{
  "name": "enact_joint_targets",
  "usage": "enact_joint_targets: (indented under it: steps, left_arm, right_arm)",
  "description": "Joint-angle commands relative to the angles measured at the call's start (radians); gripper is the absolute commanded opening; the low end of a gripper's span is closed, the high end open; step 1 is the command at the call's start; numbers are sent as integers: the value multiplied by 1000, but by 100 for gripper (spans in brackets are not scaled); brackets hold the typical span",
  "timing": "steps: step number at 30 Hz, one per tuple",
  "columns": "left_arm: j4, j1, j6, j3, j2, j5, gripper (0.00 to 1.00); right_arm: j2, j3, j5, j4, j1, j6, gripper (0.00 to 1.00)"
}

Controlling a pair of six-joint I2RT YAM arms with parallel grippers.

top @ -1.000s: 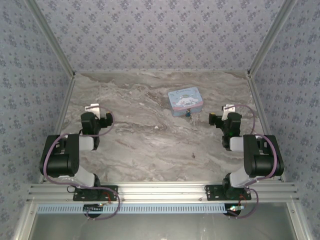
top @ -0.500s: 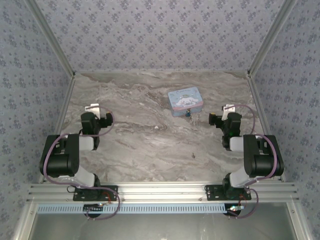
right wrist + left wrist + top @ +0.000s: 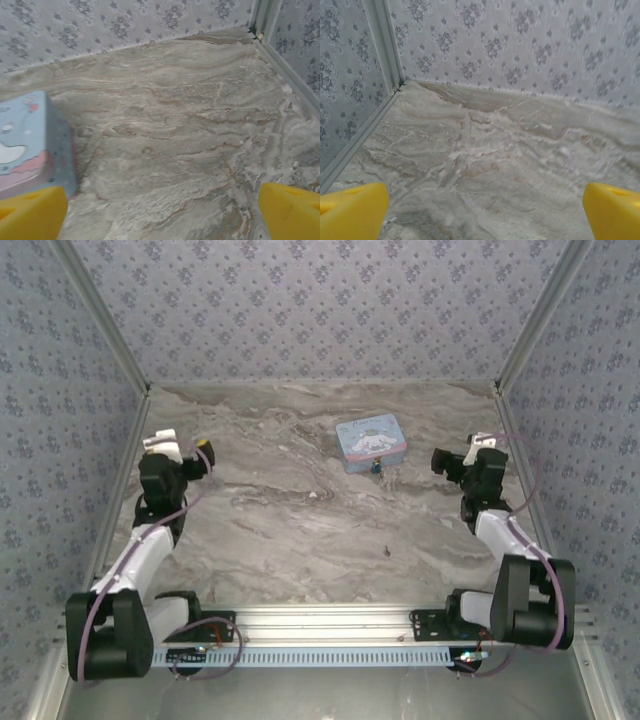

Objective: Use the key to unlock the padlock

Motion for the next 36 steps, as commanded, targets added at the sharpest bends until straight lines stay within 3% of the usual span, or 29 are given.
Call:
enact_joint_targets:
  steps: [1,6,12,16,18,22,25,36]
  left_arm:
    - [-253,2,-163,92,-32,57,99]
    - [-317,-47,-302,112,-26,193,99]
    - [-256,-249,-413,82,48,252,99]
    - [-213,-398,-460,89,104,231,99]
    - [-170,-453,-485,87,127,219,99]
    - [-82,-545,-496,74,159,141,99]
    - [-47,-571,-495,76,188,112,100]
    - [-33,-581,-477,100,253,135,99]
  right_arm:
    - [-69,49,-65,-259,22,93,100]
    - [-132,111,-118,-499,108,155,100]
    - [-113,130,-110,-675,250,236,96]
    - [-77,153,-86,-805,355,271,88]
    - [-64,154,-73,-859,403,291,79]
    - [-40,130,-48,-920,501,346,77]
    - [-19,103,-26,-919,563,405,76]
    - [152,137,30,-954,713,461,55]
